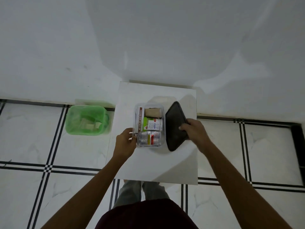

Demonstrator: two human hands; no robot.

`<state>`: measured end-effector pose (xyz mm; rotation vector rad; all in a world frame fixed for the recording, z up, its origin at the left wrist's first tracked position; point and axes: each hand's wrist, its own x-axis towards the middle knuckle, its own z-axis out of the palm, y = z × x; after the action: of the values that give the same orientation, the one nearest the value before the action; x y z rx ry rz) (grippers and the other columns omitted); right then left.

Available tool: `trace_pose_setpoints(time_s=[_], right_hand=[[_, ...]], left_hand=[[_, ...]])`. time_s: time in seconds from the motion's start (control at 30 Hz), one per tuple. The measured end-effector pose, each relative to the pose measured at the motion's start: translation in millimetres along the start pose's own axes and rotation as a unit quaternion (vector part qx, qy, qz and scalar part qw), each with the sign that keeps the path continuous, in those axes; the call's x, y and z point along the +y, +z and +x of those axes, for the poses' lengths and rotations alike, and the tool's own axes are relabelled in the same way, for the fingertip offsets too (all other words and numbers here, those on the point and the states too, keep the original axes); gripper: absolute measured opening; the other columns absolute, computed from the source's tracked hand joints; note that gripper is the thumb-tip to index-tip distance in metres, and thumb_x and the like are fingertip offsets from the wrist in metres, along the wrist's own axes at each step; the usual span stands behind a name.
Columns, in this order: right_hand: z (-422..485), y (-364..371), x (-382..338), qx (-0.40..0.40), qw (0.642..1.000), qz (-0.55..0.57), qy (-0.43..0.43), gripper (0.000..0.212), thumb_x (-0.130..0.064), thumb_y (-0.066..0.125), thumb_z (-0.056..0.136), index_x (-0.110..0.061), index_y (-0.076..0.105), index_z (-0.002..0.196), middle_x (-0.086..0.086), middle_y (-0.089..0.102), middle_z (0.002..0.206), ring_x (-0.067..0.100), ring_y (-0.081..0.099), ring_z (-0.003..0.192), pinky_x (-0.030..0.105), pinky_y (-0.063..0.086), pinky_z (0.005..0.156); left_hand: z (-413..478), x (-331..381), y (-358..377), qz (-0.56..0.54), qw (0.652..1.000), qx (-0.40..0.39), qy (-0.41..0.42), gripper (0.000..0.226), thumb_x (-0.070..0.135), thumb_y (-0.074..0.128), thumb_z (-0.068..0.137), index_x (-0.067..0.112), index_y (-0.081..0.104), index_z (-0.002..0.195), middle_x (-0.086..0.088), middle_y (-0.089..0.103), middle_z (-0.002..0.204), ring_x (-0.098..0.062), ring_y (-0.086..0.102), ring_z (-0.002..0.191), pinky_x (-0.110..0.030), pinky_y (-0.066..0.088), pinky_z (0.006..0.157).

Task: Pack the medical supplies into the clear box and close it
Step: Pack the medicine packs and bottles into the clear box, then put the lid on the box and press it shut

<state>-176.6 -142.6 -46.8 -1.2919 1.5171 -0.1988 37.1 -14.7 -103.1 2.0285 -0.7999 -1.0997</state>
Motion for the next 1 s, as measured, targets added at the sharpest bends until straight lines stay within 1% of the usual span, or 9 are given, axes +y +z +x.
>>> trace_pose_setpoints(time_s=[0.1, 0.23, 0.47, 0.57, 0.67, 0.8, 0.87, 0.93, 1.0], right_hand=[[-13, 35, -16, 0.069, 0.97, -0.175, -0.151, 0.013, -0.02, 0.053, 0.086, -0.009, 0.059, 0.083, 0.005, 0.06, 0.067, 0.019, 0.055, 0.058, 0.032, 0.046, 0.058], [-24, 92, -11, 0.132, 0.885, -0.351, -0.277, 0.026, -0.035, 0.052, 0.084, -0.011, 0.058, 0.092, 0.003, 0.063, 0.072, 0.019, 0.057, 0.06, 0.033, 0.049, 0.072], [-23, 151, 16, 0.149, 0.84, -0.438, -0.284, 0.051, -0.048, 0.06, 0.083, -0.006, 0.063, 0.111, 0.013, 0.073, 0.1, 0.033, 0.068, 0.093, 0.058, 0.05, 0.09], [-23, 153, 21, 0.146, 0.845, -0.405, -0.318, 0.04, -0.039, 0.058, 0.088, -0.006, 0.062, 0.111, 0.014, 0.071, 0.102, 0.034, 0.066, 0.098, 0.057, 0.049, 0.092], [-20, 134, 23, 0.165, 0.889, -0.256, -0.341, 0.025, -0.024, 0.06, 0.091, -0.003, 0.061, 0.104, 0.018, 0.063, 0.108, 0.031, 0.061, 0.103, 0.042, 0.055, 0.088], [-2, 93, 32, 0.293, 0.916, -0.206, -0.181, 0.029, -0.028, 0.06, 0.091, -0.008, 0.059, 0.111, 0.015, 0.053, 0.123, 0.029, 0.047, 0.116, 0.037, 0.053, 0.082], [12, 85, 41, 0.233, 0.951, -0.181, -0.09, 0.037, -0.04, 0.054, 0.092, -0.009, 0.058, 0.112, 0.012, 0.057, 0.114, 0.029, 0.053, 0.109, 0.036, 0.052, 0.081], [19, 91, 44, 0.134, 0.98, -0.118, -0.086, 0.034, -0.04, 0.046, 0.096, -0.008, 0.054, 0.101, 0.008, 0.061, 0.094, 0.026, 0.062, 0.09, 0.03, 0.053, 0.072], [21, 102, 42, 0.131, 0.98, -0.116, -0.099, 0.028, -0.036, 0.045, 0.097, -0.008, 0.048, 0.094, 0.008, 0.059, 0.086, 0.022, 0.061, 0.078, 0.028, 0.052, 0.065]], left_hand=[[2, -1, 1, -0.01, 1.0, -0.004, 0.007, 0.025, 0.01, 0.055, 0.091, 0.003, 0.057, 0.115, -0.017, 0.068, 0.109, -0.029, 0.069, 0.09, -0.04, 0.061, 0.068], [13, 2, -9, -0.056, 0.996, -0.007, -0.07, 0.026, 0.029, 0.06, 0.089, 0.005, 0.065, 0.099, -0.015, 0.071, 0.096, -0.028, 0.069, 0.085, -0.042, 0.06, 0.071], [34, 21, -18, -0.189, 0.974, -0.026, -0.123, 0.036, 0.035, 0.063, 0.087, 0.018, 0.061, 0.118, -0.01, 0.069, 0.106, -0.024, 0.067, 0.093, -0.035, 0.057, 0.069], [39, 15, -14, -0.166, 0.981, -0.009, -0.097, 0.048, 0.029, 0.073, 0.079, 0.02, 0.059, 0.124, -0.013, 0.068, 0.103, -0.027, 0.067, 0.094, -0.042, 0.06, 0.073], [36, 9, -10, -0.122, 0.991, 0.002, -0.059, 0.058, 0.026, 0.076, 0.076, 0.021, 0.055, 0.13, -0.012, 0.068, 0.1, -0.027, 0.067, 0.092, -0.045, 0.06, 0.072], [32, 1, -4, -0.052, 0.999, 0.011, -0.011, 0.059, 0.03, 0.07, 0.082, 0.021, 0.049, 0.136, -0.008, 0.068, 0.095, -0.023, 0.068, 0.086, -0.045, 0.06, 0.07], [33, -1, -2, -0.037, 0.999, 0.025, -0.001, 0.052, 0.031, 0.064, 0.086, 0.02, 0.05, 0.134, -0.008, 0.069, 0.094, -0.024, 0.068, 0.082, -0.047, 0.06, 0.071], [35, 0, 0, -0.001, 0.999, 0.039, 0.026, 0.044, 0.032, 0.057, 0.09, 0.021, 0.052, 0.133, -0.011, 0.07, 0.094, -0.024, 0.068, 0.078, -0.042, 0.059, 0.07], [33, 4, 1, 0.048, 0.995, 0.061, 0.06, 0.039, 0.029, 0.049, 0.095, 0.019, 0.052, 0.132, -0.011, 0.071, 0.093, -0.021, 0.065, 0.074, -0.034, 0.058, 0.066]])
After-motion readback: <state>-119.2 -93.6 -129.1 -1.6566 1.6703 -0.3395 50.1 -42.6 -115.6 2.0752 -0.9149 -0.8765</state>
